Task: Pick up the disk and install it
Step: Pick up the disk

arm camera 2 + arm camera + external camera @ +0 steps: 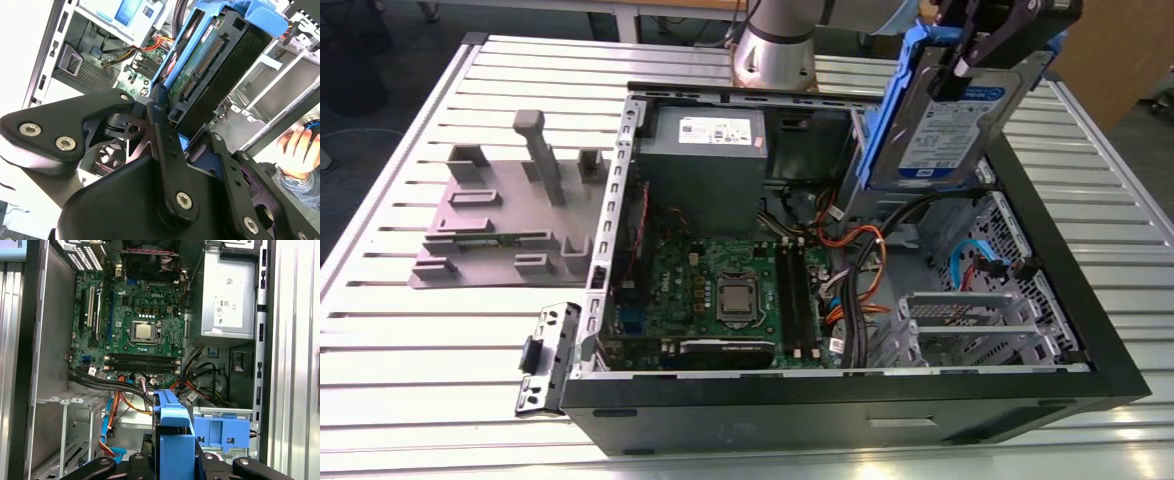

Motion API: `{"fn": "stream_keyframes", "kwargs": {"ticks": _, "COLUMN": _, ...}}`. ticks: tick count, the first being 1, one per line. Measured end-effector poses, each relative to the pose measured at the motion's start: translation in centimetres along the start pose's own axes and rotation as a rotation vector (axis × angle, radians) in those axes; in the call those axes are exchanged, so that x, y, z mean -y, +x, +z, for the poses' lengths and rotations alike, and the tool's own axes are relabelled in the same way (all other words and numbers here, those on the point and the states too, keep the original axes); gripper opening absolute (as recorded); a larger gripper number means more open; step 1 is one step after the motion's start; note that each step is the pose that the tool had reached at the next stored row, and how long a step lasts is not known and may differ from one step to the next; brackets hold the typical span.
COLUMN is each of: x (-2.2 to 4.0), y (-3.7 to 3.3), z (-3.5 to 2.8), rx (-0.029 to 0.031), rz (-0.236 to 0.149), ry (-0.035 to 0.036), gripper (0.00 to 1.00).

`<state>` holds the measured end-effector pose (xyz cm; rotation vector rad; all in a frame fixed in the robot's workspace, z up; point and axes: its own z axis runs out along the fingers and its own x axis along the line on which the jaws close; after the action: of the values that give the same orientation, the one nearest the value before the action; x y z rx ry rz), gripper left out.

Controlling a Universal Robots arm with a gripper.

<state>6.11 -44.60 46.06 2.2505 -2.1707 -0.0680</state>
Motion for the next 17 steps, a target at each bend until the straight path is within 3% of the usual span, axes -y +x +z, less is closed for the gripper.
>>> {"fn": "stream_keyframes", "kwargs": {"ticks": 17, "x": 1.68, "y": 0.06, "z": -0.05, "rx": -0.0001, "rz": 0.0, "ry": 0.0, "gripper": 0.36}}
